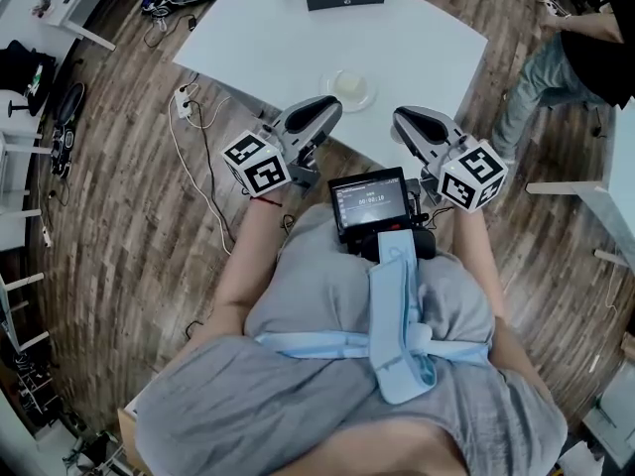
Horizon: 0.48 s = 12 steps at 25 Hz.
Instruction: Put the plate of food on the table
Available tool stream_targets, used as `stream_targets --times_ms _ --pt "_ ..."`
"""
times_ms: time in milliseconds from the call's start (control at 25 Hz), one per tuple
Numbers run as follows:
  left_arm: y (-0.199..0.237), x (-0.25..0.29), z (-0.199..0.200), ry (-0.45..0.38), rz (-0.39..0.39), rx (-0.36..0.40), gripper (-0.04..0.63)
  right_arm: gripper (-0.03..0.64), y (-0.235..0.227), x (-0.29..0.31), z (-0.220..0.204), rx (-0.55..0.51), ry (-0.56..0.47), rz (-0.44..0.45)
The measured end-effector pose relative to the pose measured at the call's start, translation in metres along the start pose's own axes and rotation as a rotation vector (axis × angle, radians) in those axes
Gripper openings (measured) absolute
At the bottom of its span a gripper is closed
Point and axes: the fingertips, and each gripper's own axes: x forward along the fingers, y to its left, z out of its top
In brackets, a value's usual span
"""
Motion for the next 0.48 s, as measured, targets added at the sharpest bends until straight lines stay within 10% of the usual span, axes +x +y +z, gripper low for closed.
stream_targets --times_ms 480 --pt "-0.0126 -0.0045 0.0045 -0.027 -0.021 -0.027 0.029 0.035 0.0072 -0.0061 -0.0027 -0.008 -0.001 0.01"
